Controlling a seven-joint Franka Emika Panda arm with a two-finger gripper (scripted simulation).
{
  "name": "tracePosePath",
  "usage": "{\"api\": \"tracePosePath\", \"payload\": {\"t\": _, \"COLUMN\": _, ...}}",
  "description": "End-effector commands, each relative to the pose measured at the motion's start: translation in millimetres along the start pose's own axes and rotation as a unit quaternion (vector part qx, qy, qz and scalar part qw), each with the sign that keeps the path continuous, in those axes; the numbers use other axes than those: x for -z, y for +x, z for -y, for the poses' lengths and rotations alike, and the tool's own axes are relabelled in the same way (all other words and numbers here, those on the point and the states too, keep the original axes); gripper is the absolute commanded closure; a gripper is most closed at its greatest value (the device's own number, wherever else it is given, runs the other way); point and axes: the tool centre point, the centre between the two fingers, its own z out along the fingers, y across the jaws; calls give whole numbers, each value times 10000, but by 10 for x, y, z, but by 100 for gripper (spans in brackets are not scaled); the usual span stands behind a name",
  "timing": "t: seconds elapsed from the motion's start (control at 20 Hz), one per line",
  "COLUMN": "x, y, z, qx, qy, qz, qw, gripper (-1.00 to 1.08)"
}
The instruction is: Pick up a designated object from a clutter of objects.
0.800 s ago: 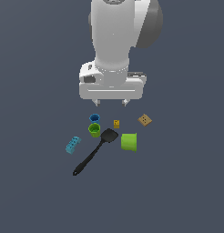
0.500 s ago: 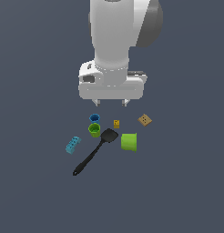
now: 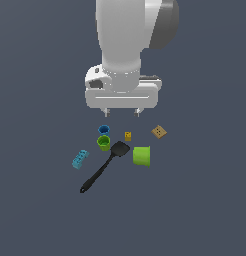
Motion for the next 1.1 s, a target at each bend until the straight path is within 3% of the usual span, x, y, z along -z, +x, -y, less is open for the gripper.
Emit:
{"api": "tracePosePath", "payload": {"t": 0.0, "x": -7, "y": 4, "z": -5, "qx": -7, "qy": 3, "qz": 0, "qw": 10000, "gripper": -92}}
{"api": "tracePosePath", "payload": {"t": 0.55, "x": -421, "y": 193, "z": -360, "qx": -401, "qy": 62, "qz": -9, "qw": 9992, "gripper": -92}}
{"api": "tracePosePath", "payload": {"t": 1.05, "x": -1363, "y": 379, "z": -1197, "qx": -1253, "qy": 84, "qz": -34, "qw": 9921, "gripper": -92}}
